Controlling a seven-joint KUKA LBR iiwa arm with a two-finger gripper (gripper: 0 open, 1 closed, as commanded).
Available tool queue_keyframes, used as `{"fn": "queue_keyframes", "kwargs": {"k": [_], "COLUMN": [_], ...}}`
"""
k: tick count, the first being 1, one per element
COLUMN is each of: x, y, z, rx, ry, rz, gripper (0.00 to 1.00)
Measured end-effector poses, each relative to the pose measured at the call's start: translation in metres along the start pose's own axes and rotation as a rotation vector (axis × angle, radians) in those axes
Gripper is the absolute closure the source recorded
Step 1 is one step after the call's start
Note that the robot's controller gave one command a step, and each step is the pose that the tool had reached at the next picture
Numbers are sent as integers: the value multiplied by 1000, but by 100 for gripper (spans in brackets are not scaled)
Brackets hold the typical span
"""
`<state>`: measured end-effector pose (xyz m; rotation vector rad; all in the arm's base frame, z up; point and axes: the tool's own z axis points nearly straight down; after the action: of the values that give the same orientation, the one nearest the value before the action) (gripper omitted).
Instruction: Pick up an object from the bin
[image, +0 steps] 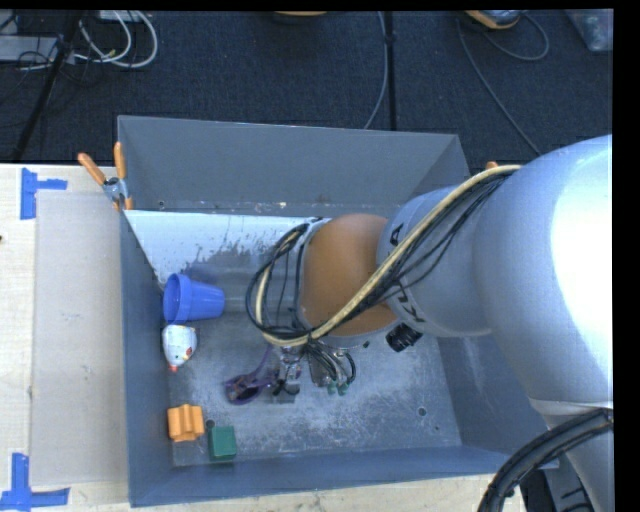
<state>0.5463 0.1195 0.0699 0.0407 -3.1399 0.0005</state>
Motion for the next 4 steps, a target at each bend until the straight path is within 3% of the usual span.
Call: {"fn": "queue_keyframes", "kwargs": {"k": [1,2,3,4], "x": [0,-14,-13,-25], "y": [0,-9,-9,-9], "z": [0,-124,-124,-107], "rx": [0,0,0,0], "ry": [0,0,0,-1], "rz": [1,16,16,-7], "gripper": [100,100,100,100]}}
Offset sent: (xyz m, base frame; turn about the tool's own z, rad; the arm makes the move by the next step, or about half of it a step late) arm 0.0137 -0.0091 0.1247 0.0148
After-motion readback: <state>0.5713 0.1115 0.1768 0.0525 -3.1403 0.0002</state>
